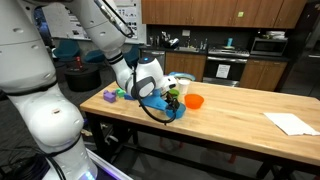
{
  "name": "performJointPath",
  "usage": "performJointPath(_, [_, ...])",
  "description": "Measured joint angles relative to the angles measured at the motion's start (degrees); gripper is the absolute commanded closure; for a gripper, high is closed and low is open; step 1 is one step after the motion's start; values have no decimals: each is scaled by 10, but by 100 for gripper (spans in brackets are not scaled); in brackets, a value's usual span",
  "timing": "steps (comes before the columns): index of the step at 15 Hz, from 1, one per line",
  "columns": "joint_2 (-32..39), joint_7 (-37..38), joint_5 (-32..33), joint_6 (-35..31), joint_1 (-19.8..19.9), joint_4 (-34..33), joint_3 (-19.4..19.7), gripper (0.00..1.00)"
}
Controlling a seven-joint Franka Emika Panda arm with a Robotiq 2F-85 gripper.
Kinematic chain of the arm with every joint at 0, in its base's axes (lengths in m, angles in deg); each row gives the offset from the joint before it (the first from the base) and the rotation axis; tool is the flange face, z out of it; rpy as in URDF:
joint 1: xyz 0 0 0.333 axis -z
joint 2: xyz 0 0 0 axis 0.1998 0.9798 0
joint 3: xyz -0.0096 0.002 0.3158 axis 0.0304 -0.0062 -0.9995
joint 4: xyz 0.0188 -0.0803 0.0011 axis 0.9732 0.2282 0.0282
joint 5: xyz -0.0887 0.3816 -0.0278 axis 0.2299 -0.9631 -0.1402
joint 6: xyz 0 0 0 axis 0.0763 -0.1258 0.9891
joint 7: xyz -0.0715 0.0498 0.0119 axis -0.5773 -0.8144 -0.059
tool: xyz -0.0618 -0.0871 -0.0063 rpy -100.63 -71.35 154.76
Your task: Put the bowls together
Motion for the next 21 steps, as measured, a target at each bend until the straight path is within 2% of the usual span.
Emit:
performJointPath(1, [3, 2, 13, 4, 6, 0, 0, 26])
performJointPath(4, [7, 15, 63, 13, 34, -1, -3, 44])
performJointPath(5, [6, 26, 86, 14, 46, -2, -7, 53])
performJointPath(10, [-15, 123, 242, 53, 123, -12, -44, 95])
performJointPath(12, [-39, 184, 309, 85, 148, -12, -70, 100])
performJointPath(15, [-77, 272, 374, 137, 162, -10, -119, 99])
performJointPath(21, [-135, 404, 419, 191, 162, -10, -207, 99])
